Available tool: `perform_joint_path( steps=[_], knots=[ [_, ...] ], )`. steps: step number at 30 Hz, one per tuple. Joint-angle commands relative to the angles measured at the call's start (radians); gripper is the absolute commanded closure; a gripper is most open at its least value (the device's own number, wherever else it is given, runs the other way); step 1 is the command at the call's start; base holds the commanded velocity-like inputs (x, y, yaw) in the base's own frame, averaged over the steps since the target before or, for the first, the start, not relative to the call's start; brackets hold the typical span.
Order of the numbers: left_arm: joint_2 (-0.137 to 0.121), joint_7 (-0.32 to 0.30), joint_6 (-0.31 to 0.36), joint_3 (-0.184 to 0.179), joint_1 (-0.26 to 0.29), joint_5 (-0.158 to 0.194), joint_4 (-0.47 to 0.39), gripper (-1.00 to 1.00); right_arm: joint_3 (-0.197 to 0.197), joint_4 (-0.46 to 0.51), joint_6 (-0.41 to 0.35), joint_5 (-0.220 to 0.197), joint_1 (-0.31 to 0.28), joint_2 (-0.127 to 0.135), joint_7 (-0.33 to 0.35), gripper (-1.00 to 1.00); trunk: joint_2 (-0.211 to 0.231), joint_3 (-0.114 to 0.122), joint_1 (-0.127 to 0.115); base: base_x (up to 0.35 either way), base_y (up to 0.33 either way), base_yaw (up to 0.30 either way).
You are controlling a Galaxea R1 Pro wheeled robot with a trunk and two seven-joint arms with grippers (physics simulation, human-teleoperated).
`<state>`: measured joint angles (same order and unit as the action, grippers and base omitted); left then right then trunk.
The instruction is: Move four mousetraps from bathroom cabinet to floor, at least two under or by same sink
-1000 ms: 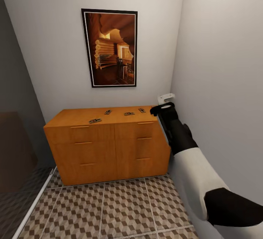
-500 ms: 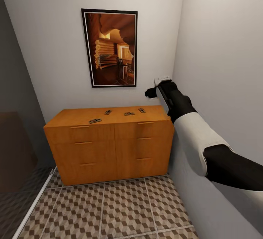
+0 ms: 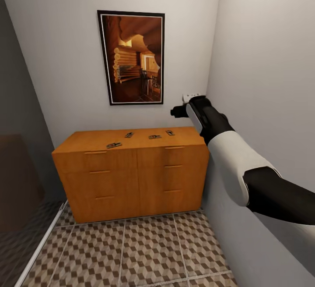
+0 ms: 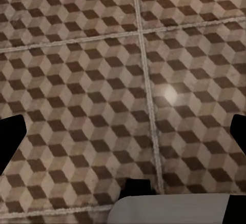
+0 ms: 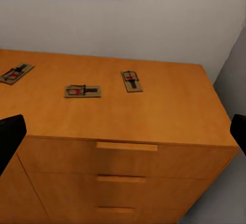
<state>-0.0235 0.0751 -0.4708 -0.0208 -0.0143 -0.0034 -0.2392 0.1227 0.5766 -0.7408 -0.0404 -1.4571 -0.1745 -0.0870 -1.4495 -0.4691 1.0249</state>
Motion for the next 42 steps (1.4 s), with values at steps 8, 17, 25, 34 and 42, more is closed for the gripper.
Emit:
perform_joint_path(
  steps=[8,17,25,34,42],
  knots=[
    [0.000,0.005,-0.001,-0.002,0.000,0.000,0.005,-1.00,0.003,-0.119,0.095,-0.008,-0.002,0.000,0.028,-1.00,0.000,-0.001,0.000,0.221,0.000,0.000],
    [0.000,0.005,0.000,-0.002,-0.001,0.000,0.006,-1.00,0.005,-0.180,0.138,-0.009,-0.002,0.000,0.069,-1.00,0.000,-0.001,0.000,0.320,0.000,0.000],
    [0.000,0.005,0.000,-0.002,-0.001,0.000,0.008,-1.00,0.005,-0.188,0.154,-0.010,-0.002,0.000,0.076,-1.00,0.000,-0.001,0.000,0.334,0.000,0.000],
    [0.000,0.005,0.000,-0.002,-0.001,0.000,0.016,-1.00,0.004,-0.196,0.157,-0.008,-0.002,0.025,0.179,-1.00,0.000,-0.001,0.000,0.294,0.000,0.000],
    [0.002,0.005,0.000,-0.002,-0.001,0.000,0.016,-1.00,0.003,-0.240,0.181,-0.007,-0.002,0.042,0.221,-1.00,0.000,-0.001,0.000,0.083,0.000,0.000]
  ],
)
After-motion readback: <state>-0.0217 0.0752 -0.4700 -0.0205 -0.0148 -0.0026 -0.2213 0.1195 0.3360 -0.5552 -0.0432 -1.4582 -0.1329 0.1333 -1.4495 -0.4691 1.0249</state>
